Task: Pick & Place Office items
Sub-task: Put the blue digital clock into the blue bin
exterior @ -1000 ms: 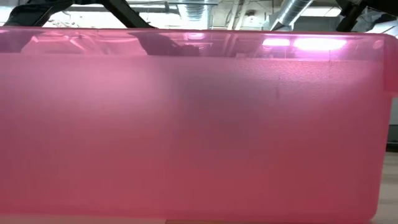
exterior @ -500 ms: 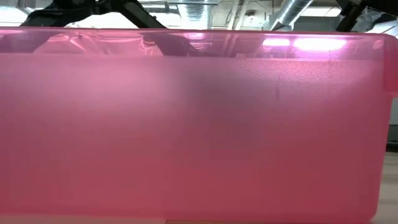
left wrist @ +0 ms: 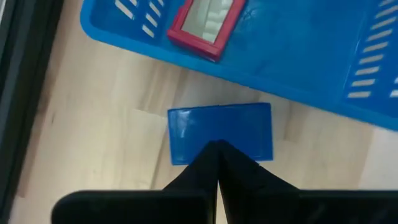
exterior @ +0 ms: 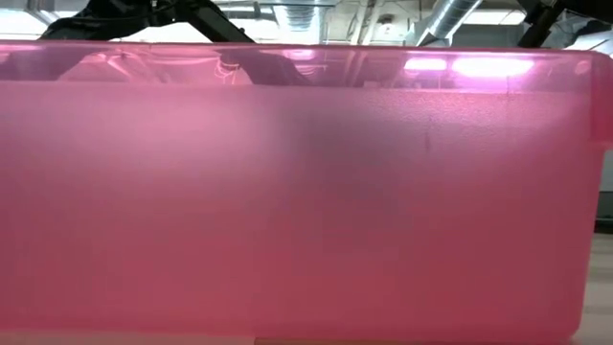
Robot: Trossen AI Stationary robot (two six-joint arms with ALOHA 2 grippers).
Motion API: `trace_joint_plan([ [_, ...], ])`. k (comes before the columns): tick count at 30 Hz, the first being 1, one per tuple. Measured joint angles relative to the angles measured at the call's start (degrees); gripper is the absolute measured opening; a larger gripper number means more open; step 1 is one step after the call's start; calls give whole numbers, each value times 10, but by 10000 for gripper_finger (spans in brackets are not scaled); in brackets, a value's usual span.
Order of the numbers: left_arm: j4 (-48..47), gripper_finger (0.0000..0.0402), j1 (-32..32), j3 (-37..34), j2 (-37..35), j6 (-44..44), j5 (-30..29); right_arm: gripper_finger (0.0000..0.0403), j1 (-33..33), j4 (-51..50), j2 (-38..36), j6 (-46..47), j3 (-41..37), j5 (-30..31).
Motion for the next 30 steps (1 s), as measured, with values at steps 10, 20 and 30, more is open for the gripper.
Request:
trace_joint_plan([
  [10, -82, 0, 4, -2, -28, -25, 7, 235, 9, -61, 5, 18, 1, 34],
  [20, -97, 0, -23, -77, -301, -111, -18, 207, 40, -525, 69, 216, 97, 191],
  [30, -38, 0, -105, -201, -492, -229, -125, 46, -11, -770, 183, 410, 155, 116],
])
